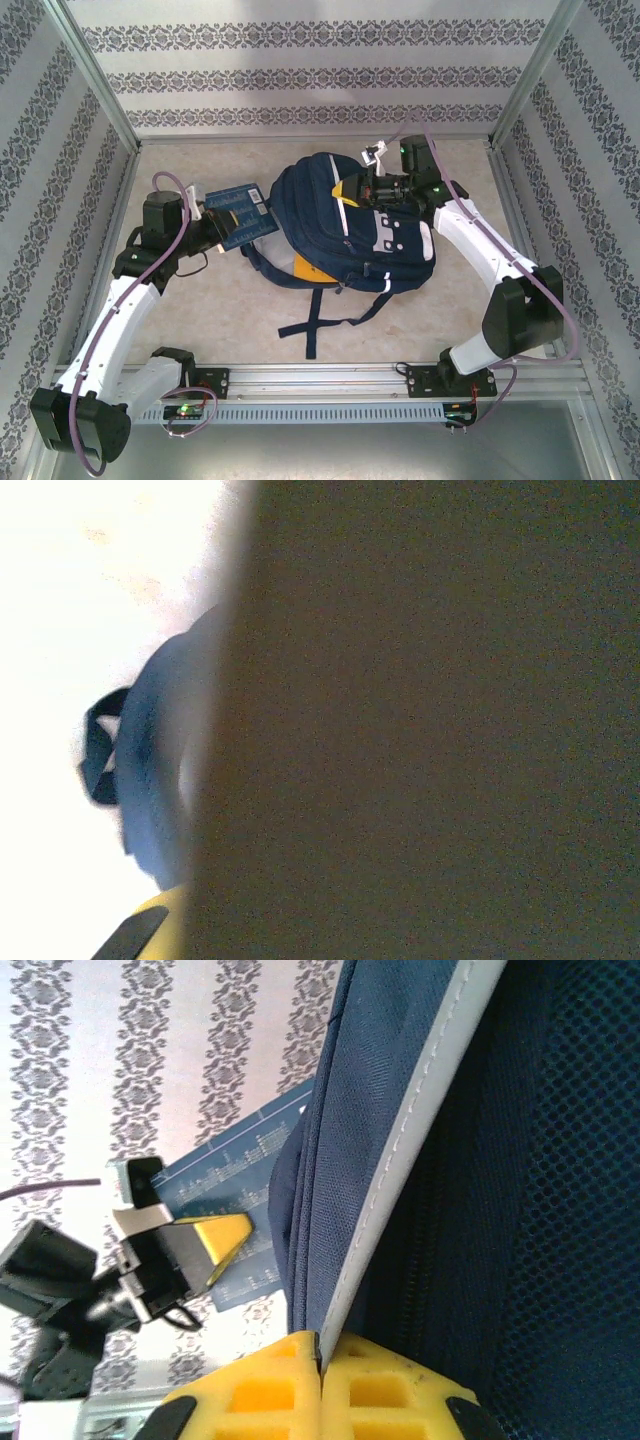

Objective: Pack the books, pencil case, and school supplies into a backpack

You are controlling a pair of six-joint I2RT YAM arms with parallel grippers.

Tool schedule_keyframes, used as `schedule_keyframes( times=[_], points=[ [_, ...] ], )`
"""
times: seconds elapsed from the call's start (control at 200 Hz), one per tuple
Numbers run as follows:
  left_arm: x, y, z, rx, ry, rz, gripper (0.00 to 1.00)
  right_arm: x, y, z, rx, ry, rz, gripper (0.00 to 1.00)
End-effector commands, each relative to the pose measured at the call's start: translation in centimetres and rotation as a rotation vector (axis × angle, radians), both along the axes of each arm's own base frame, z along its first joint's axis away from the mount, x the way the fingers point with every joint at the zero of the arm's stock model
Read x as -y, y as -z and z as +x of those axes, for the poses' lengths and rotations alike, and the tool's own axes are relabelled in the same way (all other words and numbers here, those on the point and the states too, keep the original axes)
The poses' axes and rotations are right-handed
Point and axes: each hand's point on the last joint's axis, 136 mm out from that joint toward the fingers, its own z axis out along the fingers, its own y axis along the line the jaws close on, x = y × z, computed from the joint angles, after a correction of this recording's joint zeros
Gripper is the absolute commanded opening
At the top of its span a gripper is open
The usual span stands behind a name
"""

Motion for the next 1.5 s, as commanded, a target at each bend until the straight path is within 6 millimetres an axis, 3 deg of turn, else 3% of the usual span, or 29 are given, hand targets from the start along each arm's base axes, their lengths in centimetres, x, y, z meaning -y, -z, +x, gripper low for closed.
schedule_keyframes(
  times=[0.0,0.205,0.425,0.665,0.924,1.299,1.389,1.499],
  points=[
    [1.9,-3.4,0.6,0.119,0.089,-0.133,0.0,-0.1,-7.9,-2.3,0.184,-0.12,0.208,0.0],
    [4.8,-3.6,0.5,0.113,0.228,-0.369,0.0,1.0,-9.8,-2.7,0.186,-0.112,0.232,0.0],
    [5.1,0.0,1.2,0.024,0.205,-0.435,0.0,1.0,-11.3,-2.6,0.183,-0.127,0.275,0.0],
    [8.1,1.6,2.9,-0.026,0.28,-0.482,0.0,0.2,-11.6,-3.4,0.187,-0.173,0.284,0.0],
    [14.5,2.8,4.2,-0.049,0.377,-0.464,0.0,-0.1,-11.8,-3.8,0.202,-0.183,0.284,0.0],
    [22.2,4.8,7.1,-0.11,0.499,-0.683,0.03,0.0,-13.0,-3.0,0.225,-0.148,0.306,0.0],
    [23.7,5.7,7.2,-0.144,0.513,-0.671,0.13,-0.2,-12.6,-2.8,0.216,-0.141,0.308,0.0],
    [24.8,6.7,6.8,-0.186,0.517,-0.596,0.48,-0.3,-11.9,-2.2,0.201,-0.125,0.305,0.0]
  ],
)
